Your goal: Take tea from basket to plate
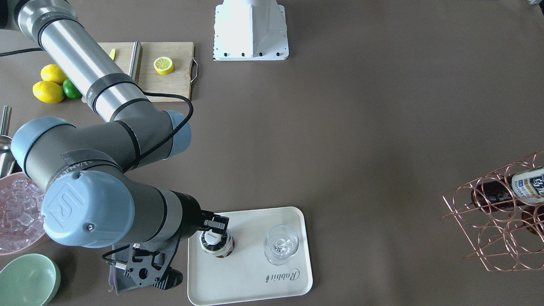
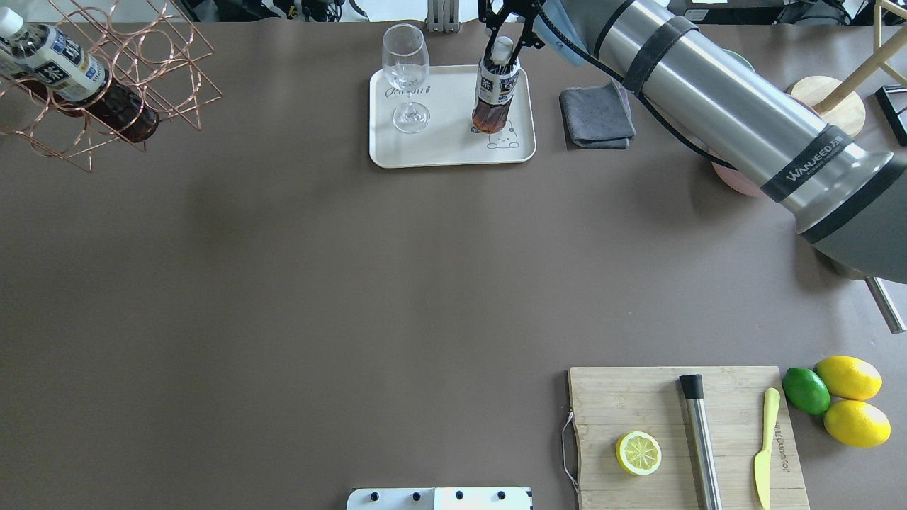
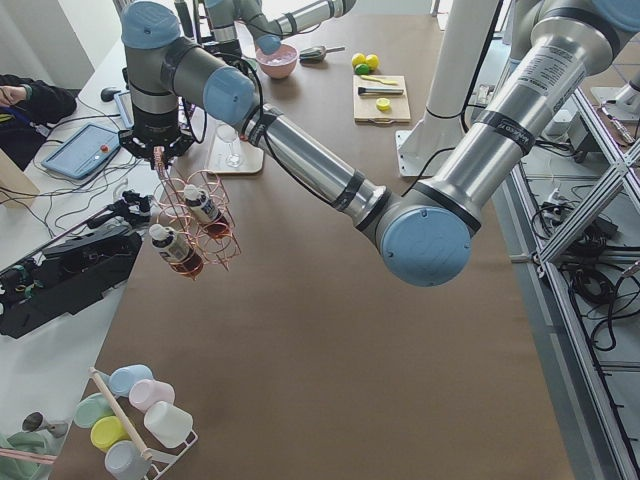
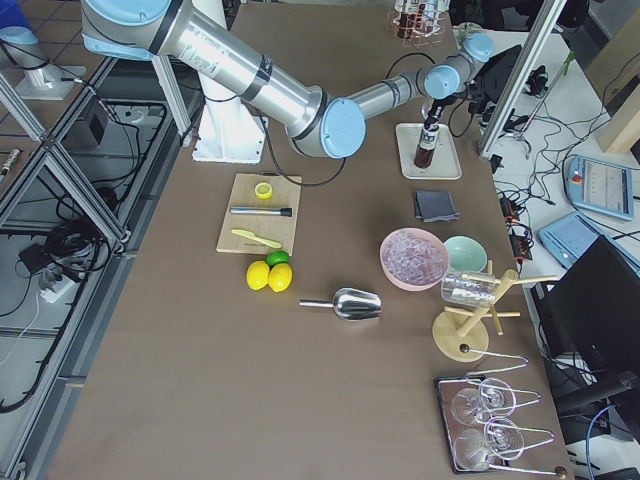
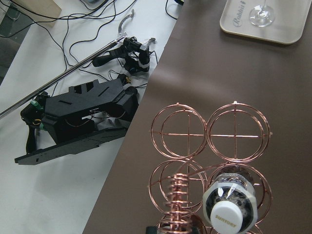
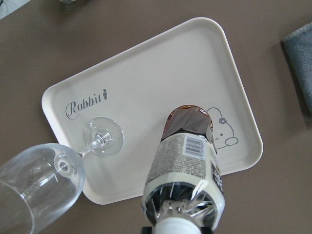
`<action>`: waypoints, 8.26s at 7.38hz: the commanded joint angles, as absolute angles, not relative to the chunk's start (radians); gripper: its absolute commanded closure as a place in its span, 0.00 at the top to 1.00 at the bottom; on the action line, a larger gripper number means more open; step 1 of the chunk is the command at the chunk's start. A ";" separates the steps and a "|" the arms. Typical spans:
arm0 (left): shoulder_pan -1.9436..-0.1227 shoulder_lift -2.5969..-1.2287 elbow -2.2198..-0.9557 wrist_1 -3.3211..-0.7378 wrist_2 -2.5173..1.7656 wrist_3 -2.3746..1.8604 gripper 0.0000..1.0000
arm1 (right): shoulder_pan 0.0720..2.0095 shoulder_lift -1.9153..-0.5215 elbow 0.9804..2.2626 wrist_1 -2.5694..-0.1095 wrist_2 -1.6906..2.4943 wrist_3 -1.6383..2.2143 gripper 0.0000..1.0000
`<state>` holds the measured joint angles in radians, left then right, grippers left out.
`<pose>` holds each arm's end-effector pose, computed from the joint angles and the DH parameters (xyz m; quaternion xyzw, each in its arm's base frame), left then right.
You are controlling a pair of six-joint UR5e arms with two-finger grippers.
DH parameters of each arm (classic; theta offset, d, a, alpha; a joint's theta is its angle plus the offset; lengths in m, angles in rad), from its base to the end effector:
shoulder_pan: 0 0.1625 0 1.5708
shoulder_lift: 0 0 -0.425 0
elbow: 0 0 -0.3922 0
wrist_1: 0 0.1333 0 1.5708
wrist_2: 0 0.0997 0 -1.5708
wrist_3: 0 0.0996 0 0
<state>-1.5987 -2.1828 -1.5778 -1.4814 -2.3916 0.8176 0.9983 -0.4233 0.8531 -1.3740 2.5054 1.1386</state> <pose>-0.0795 -0.6820 0.2910 0.3768 0.2527 0.4368 0.7767 -0.4209 -0.7512 0.1631 -0.1431 -0.4888 0.1039 0.8543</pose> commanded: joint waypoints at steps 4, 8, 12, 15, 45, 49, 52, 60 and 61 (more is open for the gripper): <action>-1.478 -2.209 -1.437 -1.718 -2.186 0.971 0.00 | 1.052 -0.559 1.198 -1.544 2.548 1.085 0.73; -1.430 -2.210 -1.370 -1.844 -2.145 0.969 0.00 | 1.057 -1.011 1.717 -1.654 2.525 0.944 0.85; -1.407 -2.198 -1.362 -1.856 -2.102 0.968 0.00 | 1.129 -1.554 2.025 -1.651 2.377 0.473 0.95; -1.396 -2.178 -1.364 -1.862 -2.092 0.968 0.00 | 1.308 -1.790 1.985 -1.641 2.319 0.021 0.99; -1.648 -1.605 -1.467 -2.030 -2.373 -0.265 0.98 | 1.721 -2.155 2.025 -1.652 2.300 -0.328 0.99; -1.591 -1.591 -1.515 -1.881 -2.368 -0.256 0.98 | 1.709 -2.151 2.023 -1.649 2.215 -0.328 0.99; -1.609 -1.576 -1.723 -1.476 -2.316 -0.160 0.98 | 1.709 -2.151 2.025 -1.646 2.214 -0.325 0.99; -1.635 -1.543 -1.744 -1.396 -2.260 -0.095 0.98 | 1.710 -2.135 2.017 -1.652 2.189 -0.321 0.99; -1.635 -1.545 -1.746 -1.396 -2.260 -0.095 0.98 | 1.709 -2.131 2.016 -1.652 2.187 -0.321 0.99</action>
<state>-1.6353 -1.5431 -1.7449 -1.3959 -2.2599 -0.0951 1.7104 -2.1361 2.0164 -1.6512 2.1880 -0.3207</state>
